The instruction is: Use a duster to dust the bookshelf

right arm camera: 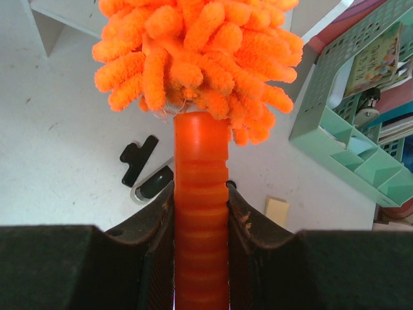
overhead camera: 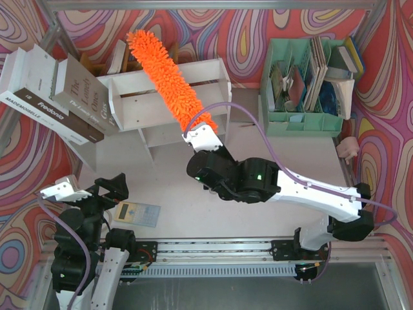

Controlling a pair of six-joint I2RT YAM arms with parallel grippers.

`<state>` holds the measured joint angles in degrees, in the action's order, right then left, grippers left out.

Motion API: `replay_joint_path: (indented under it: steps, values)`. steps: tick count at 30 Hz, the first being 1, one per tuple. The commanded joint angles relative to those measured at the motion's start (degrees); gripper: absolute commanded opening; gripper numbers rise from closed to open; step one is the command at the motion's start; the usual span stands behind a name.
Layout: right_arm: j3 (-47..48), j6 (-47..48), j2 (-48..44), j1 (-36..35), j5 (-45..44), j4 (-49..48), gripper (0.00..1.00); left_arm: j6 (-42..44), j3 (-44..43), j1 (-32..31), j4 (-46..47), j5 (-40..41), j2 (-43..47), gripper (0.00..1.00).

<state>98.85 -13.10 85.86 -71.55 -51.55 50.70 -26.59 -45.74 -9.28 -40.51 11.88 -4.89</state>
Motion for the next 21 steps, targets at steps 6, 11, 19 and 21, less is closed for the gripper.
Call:
replay_joint_path:
  steps: [6,11,19,21]
  values:
    - [-2.3,-3.2,0.8,5.8,3.7,-0.5,0.00,-0.3,0.6,0.3,1.1,0.3,0.4,0.98]
    - [-3.6,-4.0,0.3,9.0,4.2,0.9,0.00,-0.3,0.6,0.3,1.2,0.3,0.6,0.98]
    - [-3.8,-7.2,-4.9,16.8,-2.6,7.1,0.00,-0.3,0.6,0.3,1.3,0.2,0.8,0.98]
    - [-3.4,-6.8,-6.3,18.0,-3.4,7.5,0.00,-0.3,0.6,0.3,1.3,0.2,0.9,0.99]
